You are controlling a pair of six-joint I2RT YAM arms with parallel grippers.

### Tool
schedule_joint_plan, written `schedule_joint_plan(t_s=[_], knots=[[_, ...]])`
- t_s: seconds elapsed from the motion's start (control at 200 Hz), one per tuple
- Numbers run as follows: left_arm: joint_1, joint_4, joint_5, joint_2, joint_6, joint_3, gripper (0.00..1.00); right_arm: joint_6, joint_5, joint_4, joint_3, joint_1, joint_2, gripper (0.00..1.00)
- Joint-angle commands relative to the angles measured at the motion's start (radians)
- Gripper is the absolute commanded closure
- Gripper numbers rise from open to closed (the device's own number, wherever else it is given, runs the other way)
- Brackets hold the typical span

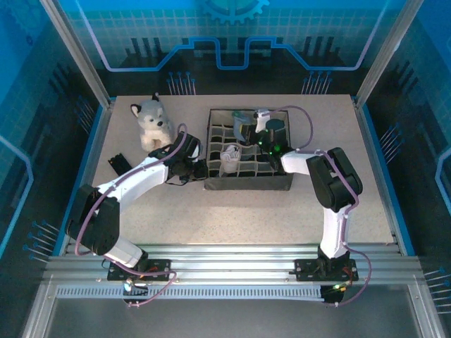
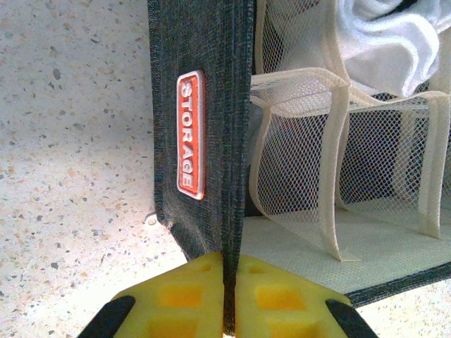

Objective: Roll the socks

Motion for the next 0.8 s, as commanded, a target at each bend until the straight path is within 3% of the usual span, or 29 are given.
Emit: schedule_joint_plan(t_s=[0.0,0.795], knots=[[0.022,-0.060,0.003,-0.003,0.022,-0.027,0.91,0.026,0.040,0.049,-0.043,0.006,-0.013,1.00],[0.056,-0.060,0.009,-0.022,0.005,-0.054,0.92,0.015,0.158,-0.038,-0.115,0.000,-0.114,1.00]])
